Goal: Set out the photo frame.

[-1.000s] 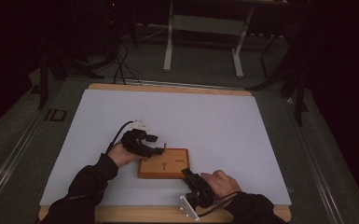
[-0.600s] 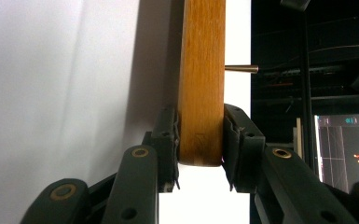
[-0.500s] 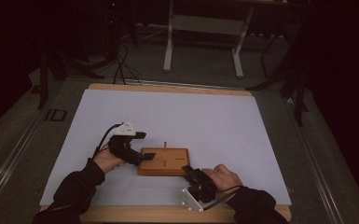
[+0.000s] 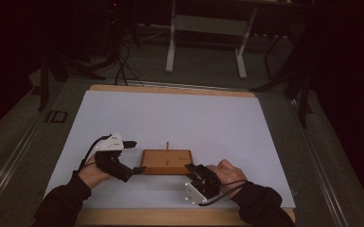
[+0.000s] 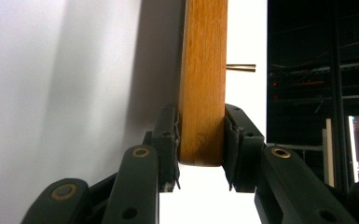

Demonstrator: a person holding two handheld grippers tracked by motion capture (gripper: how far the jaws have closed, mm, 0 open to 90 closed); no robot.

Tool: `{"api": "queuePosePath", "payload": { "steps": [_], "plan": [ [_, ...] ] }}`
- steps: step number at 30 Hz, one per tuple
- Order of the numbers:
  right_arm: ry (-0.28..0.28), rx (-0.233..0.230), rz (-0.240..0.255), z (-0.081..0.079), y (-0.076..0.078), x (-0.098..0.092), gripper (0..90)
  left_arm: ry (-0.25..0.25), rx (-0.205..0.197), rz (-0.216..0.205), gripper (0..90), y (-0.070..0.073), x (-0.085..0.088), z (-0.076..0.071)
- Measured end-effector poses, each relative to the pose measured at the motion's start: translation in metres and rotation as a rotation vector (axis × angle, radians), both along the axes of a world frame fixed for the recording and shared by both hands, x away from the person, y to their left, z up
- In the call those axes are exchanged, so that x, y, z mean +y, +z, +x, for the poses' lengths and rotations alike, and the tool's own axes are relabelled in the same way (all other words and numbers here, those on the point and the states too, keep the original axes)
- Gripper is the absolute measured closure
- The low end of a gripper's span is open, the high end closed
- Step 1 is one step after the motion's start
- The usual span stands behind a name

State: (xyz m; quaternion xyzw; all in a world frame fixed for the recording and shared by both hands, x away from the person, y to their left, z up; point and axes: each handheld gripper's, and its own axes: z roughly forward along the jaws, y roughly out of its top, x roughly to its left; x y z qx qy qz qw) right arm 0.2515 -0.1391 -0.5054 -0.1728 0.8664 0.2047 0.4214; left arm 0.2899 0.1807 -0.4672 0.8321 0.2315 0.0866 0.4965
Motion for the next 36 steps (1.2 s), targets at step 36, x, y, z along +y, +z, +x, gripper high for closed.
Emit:
{"api": "queuePosePath", "payload": {
  "steps": [36],
  "plan": [
    [-0.030,0.434,0.015,0.083,0.064,0.002,70.0,0.162,-0.048,-0.015,3.1,-0.047,0.008,-0.021]
  ]
}}
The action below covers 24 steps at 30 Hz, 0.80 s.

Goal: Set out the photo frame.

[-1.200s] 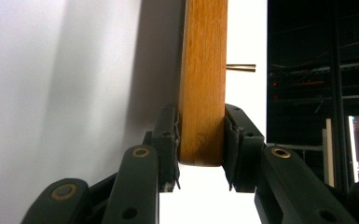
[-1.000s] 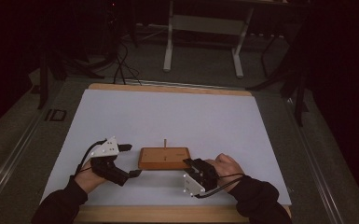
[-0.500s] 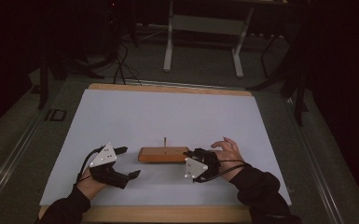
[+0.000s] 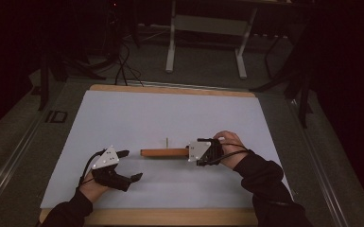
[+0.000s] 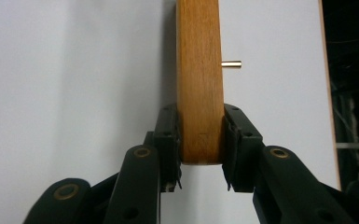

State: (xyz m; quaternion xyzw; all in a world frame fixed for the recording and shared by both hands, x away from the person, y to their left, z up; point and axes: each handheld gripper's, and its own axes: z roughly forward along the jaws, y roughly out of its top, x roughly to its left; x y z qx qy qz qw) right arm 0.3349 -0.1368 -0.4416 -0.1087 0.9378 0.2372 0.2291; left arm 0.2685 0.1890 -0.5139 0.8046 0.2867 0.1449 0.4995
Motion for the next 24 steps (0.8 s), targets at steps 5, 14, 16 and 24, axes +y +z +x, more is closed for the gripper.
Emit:
{"api": "queuePosePath", "payload": {
  "steps": [5,14,16,24],
  "plan": [
    [-0.005,0.058,0.007,0.011,0.004,0.000,69.8,-0.010,0.007,0.010,3.1,-0.002,-0.002,0.000],
    [-0.029,0.186,0.001,0.036,0.014,0.005,69.8,-0.018,0.009,0.013,3.1,-0.003,-0.002,0.001],
    [-0.039,0.230,0.002,0.044,0.017,0.006,69.8,-0.019,0.011,0.013,3.1,-0.003,-0.002,0.001],
    [-0.085,0.345,-0.011,0.071,0.022,0.010,69.4,-0.025,0.017,0.018,3.1,-0.005,-0.003,0.000]
  ]
}}
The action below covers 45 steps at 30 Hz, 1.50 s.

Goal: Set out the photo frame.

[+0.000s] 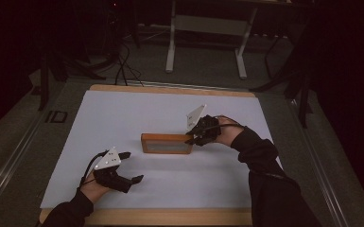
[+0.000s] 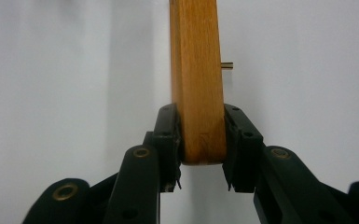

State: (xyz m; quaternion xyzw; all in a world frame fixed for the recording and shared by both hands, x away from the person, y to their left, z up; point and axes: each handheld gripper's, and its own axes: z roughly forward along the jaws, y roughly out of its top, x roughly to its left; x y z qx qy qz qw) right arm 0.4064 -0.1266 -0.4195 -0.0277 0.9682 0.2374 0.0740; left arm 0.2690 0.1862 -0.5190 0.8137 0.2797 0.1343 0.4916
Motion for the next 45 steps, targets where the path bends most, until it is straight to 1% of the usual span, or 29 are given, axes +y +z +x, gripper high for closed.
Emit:
{"api": "queuePosePath", "payload": {
  "steps": [3,6,10,13,17,20,24,26,27,29,32,37,39,40,43,45],
  "plan": [
    [-0.019,0.043,0.006,0.008,0.000,0.000,69.3,-0.004,-0.001,0.005,3.1,-0.001,0.000,0.000],
    [-0.033,0.067,0.008,0.015,0.000,0.000,68.8,-0.006,0.001,0.003,3.1,-0.001,-0.001,0.000],
    [-0.024,0.049,-0.003,0.021,0.001,0.002,68.2,-0.011,0.001,0.000,3.1,-0.001,-0.001,0.000],
    [-0.024,0.058,-0.005,0.026,0.001,0.003,67.8,-0.011,0.003,0.001,3.1,-0.002,-0.001,0.000],
    [-0.046,0.081,0.005,0.035,0.000,0.003,67.2,-0.014,0.008,0.002,3.1,-0.002,-0.001,0.001],
    [-0.050,0.088,0.006,0.038,0.000,0.003,67.0,-0.017,0.004,0.004,3.1,-0.003,-0.002,0.001],
    [-0.087,0.095,0.015,0.044,-0.002,0.004,65.7,-0.020,0.005,0.008,3.1,-0.003,-0.002,0.001],
    [-0.090,0.091,0.015,0.045,-0.002,0.005,65.6,-0.022,0.006,0.007,3.1,-0.004,-0.002,0.000],
    [-0.112,0.097,0.013,0.048,-0.003,0.005,65.3,-0.022,0.007,0.007,3.1,-0.004,-0.002,0.000],
    [-0.125,0.103,0.011,0.050,-0.003,0.006,64.9,-0.023,0.007,0.006,3.1,-0.004,-0.002,0.000],
    [-0.147,0.125,0.009,0.052,-0.003,0.006,64.9,-0.025,0.007,0.009,3.1,-0.004,-0.002,0.000],
    [-0.154,0.118,0.016,0.054,-0.005,0.006,64.0,-0.029,0.008,0.014,3.1,-0.004,-0.003,0.000],
    [-0.178,0.127,0.022,0.055,-0.006,0.005,63.4,-0.029,0.007,0.014,3.1,-0.004,-0.003,0.000],
    [-0.182,0.125,0.024,0.056,-0.007,0.005,62.9,-0.028,0.006,0.016,3.1,-0.004,-0.002,0.000],
    [-0.179,0.102,0.030,0.057,-0.010,0.005,60.9,-0.026,0.003,0.015,3.1,-0.004,-0.002,0.000],
    [-0.175,0.099,0.031,0.057,-0.011,0.005,60.7,-0.026,0.004,0.010,3.1,-0.004,-0.002,0.000]
  ]
}}
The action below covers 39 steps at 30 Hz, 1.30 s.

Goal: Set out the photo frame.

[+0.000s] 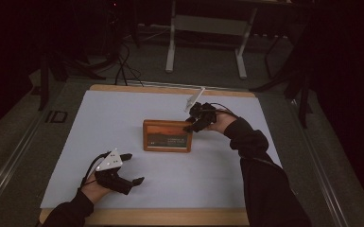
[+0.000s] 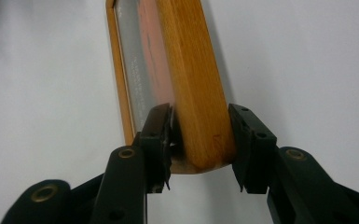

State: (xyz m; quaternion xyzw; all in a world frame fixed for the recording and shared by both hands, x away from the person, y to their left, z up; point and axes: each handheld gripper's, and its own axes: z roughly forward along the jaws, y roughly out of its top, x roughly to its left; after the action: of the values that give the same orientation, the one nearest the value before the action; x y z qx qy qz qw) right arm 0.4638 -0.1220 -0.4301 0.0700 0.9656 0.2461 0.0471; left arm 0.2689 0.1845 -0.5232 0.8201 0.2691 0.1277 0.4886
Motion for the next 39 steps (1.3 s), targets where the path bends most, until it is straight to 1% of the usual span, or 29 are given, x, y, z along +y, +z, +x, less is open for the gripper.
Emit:
{"api": "queuePosePath", "payload": {
  "steps": [1,4,10,12,13,14,15,18,19,21,22,25,26,28,30,32,33,34,35,36,37,39],
  "plan": [
    [0.005,-0.005,0.003,0.000,0.000,0.000,60.6,0.000,0.001,-0.001,3.1,0.000,0.000,0.000],
    [0.006,0.001,0.009,0.001,-0.001,-0.001,60.7,0.000,0.005,0.003,3.1,0.000,0.000,0.000],
    [0.008,-0.010,0.004,0.000,0.000,0.000,60.0,0.000,0.008,0.000,3.1,-0.001,0.000,0.000],
    [0.006,-0.018,0.003,0.000,0.000,0.000,57.9,0.000,0.008,0.001,3.1,-0.001,0.000,0.000],
    [0.005,-0.014,0.005,0.000,0.000,-0.001,58.3,-0.001,0.010,0.000,3.1,-0.001,0.000,0.000],
    [0.006,0.004,0.011,0.000,0.000,-0.001,57.5,-0.003,0.012,0.000,3.1,-0.001,0.000,0.000],
    [0.004,0.003,0.011,-0.001,0.001,-0.001,56.9,-0.003,0.012,0.001,3.1,-0.001,0.000,0.000],
    [0.004,-0.005,-0.009,-0.005,0.002,0.001,51.1,-0.002,0.016,-0.002,3.1,-0.002,0.000,0.000],
    [0.006,-0.013,-0.011,-0.006,0.002,0.001,50.2,-0.002,0.015,-0.002,3.1,-0.002,0.000,0.000],
    [0.006,-0.011,-0.009,-0.007,0.003,0.001,48.3,-0.003,0.013,-0.004,3.1,-0.002,-0.001,0.000],
    [-0.003,-0.021,-0.006,-0.008,0.004,0.001,47.0,-0.003,0.013,-0.004,3.1,-0.002,-0.001,0.000],
    [-0.009,-0.040,0.020,-0.009,0.008,-0.002,43.3,-0.005,0.013,-0.001,3.1,-0.002,-0.001,0.000],
    [-0.017,-0.049,0.021,-0.010,0.010,-0.003,41.8,-0.003,0.014,-0.001,3.1,-0.002,-0.001,0.000],
    [-0.019,-0.050,0.039,-0.011,0.014,-0.005,40.2,-0.004,0.013,0.002,3.1,-0.002,-0.001,0.000],
    [-0.032,-0.057,0.051,-0.013,0.017,-0.008,36.7,-0.003,0.015,0.001,3.1,-0.002,-0.001,0.000],
    [-0.043,-0.050,0.071,-0.015,0.020,-0.011,35.8,-0.003,0.014,0.000,3.1,-0.002,0.000,0.000],
    [-0.049,-0.056,0.078,-0.017,0.021,-0.012,33.8,-0.001,0.014,0.000,3.1,-0.002,0.000,0.000],
    [-0.060,-0.052,0.097,-0.019,0.023,-0.014,32.2,0.000,0.013,-0.004,3.1,-0.002,0.000,0.000],
    [-0.060,-0.052,0.097,-0.019,0.023,-0.014,32.2,0.000,0.013,-0.004,3.1,-0.002,0.000,0.000],
    [-0.071,-0.041,0.119,-0.022,0.025,-0.016,31.8,-0.001,0.014,0.000,3.1,-0.002,0.000,0.000],
    [-0.084,-0.038,0.148,-0.027,0.027,-0.019,24.1,0.000,0.014,-0.001,3.1,-0.002,0.000,0.000],
    [-0.073,-0.033,0.174,-0.033,0.027,-0.023,18.8,-0.001,0.013,-0.004,3.1,-0.002,0.000,0.000]
  ]
}}
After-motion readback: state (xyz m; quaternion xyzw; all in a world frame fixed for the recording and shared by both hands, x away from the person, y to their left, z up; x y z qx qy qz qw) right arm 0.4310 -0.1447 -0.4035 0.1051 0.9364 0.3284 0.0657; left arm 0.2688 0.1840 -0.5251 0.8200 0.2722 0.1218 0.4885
